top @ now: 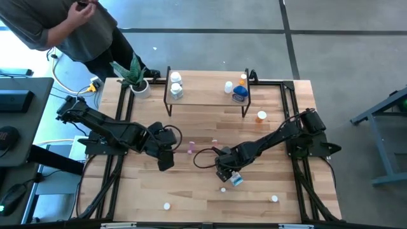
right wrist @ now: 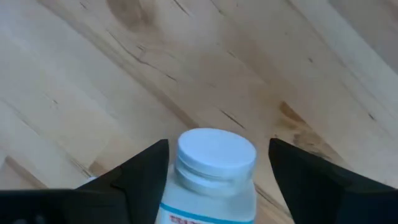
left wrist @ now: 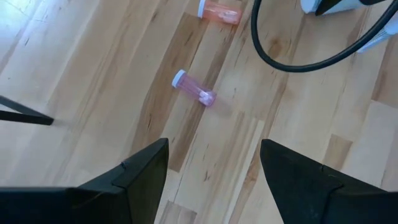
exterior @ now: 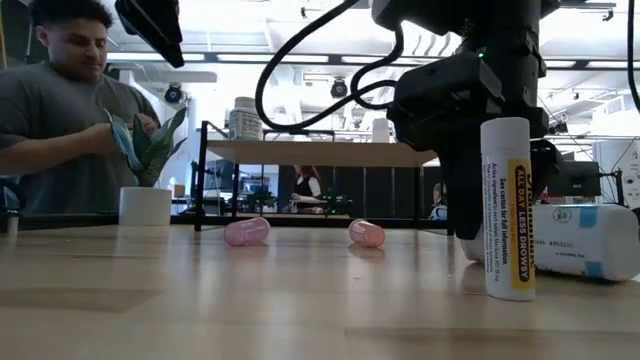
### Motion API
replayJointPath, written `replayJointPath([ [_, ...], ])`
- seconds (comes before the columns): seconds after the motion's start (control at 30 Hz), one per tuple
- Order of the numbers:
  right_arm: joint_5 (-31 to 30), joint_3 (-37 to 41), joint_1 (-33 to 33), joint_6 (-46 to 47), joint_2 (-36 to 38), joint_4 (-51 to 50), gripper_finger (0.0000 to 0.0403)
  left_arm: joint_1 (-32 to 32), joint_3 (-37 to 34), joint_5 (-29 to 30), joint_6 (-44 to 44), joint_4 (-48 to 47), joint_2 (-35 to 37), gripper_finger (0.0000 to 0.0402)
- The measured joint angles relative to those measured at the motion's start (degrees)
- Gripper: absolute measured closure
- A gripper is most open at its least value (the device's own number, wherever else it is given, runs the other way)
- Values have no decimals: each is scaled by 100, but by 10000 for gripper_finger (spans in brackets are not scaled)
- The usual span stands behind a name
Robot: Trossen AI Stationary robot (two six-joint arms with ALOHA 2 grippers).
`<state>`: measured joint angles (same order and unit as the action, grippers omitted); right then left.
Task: Pick and place medicine bottles onto shelf by color
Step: Put the white pill bottle on the shelf
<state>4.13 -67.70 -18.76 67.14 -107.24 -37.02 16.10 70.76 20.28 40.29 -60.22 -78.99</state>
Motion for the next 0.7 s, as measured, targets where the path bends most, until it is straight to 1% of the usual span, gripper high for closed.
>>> replayJointPath([
  [0.23, 67, 0, -2, 144, -2, 40, 219, 0, 0, -23, -72, -7, -1, 159],
  [0.33, 67, -2, -13, 146, 10, 38, 241, 0, 0, -172, -151, -3, 11, 159],
  [0.43, 10, -2, -13, 134, 87, 7, 245, 0, 2, -297, -165, 1, 49, 159],
  [0.53, -228, -2, -23, 98, 303, 20, 243, -16, 6, -486, -264, 33, 162, 159],
  [0.7, -967, -2, -116, 80, 773, 49, 241, -202, 9, -707, -310, 60, 386, 159],
])
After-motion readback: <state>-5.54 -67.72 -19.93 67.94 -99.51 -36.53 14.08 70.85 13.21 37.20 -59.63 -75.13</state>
